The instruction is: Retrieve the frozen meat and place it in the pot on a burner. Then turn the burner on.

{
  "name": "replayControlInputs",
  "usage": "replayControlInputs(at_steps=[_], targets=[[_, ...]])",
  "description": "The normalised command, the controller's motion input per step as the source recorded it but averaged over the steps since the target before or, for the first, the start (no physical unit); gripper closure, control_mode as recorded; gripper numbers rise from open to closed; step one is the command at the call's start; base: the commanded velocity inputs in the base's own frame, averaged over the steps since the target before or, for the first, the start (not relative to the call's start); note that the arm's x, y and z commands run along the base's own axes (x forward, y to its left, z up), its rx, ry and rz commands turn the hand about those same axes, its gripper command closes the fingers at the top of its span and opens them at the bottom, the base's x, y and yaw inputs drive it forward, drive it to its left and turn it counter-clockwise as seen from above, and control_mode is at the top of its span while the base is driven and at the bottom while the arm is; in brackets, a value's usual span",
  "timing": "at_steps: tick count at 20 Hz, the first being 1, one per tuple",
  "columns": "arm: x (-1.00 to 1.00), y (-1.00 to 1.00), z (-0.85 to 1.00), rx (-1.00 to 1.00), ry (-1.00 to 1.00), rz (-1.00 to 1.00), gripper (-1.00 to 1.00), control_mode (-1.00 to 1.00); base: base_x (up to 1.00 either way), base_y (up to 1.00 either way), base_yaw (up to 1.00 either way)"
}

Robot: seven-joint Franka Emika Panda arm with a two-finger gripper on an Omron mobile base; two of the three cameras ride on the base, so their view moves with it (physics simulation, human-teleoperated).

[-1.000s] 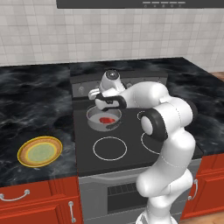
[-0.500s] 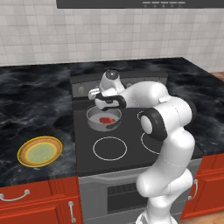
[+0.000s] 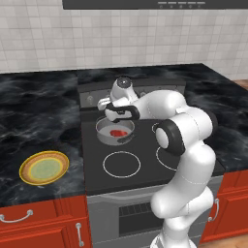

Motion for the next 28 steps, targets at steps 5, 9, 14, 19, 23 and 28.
replayControlInputs(at_steps=[5, 9, 14, 19, 23, 28], targets=[[0.00, 0.00, 0.00, 0.00, 0.00, 0.00, -1.00, -1.00, 0.00, 0.00, 0.00], [0.02, 0.00, 0.00, 0.00, 0.00, -0.02, -1.00, -1.00, 0.00, 0.00, 0.00], [0.16, 0.16, 0.00, 0.00, 0.00, -0.04, -1.00, -1.00, 0.00, 0.00, 0.00], [0.33, 0.08, 0.00, 0.00, 0.00, -0.16, -1.00, -1.00, 0.00, 0.00, 0.00], [0.29, 0.07, 0.00, 0.00, 0.00, -0.13, -1.00, -1.00, 0.00, 0.00, 0.00], [0.25, 0.20, 0.00, 0.00, 0.00, -0.05, -1.00, -1.00, 0.00, 0.00, 0.00]])
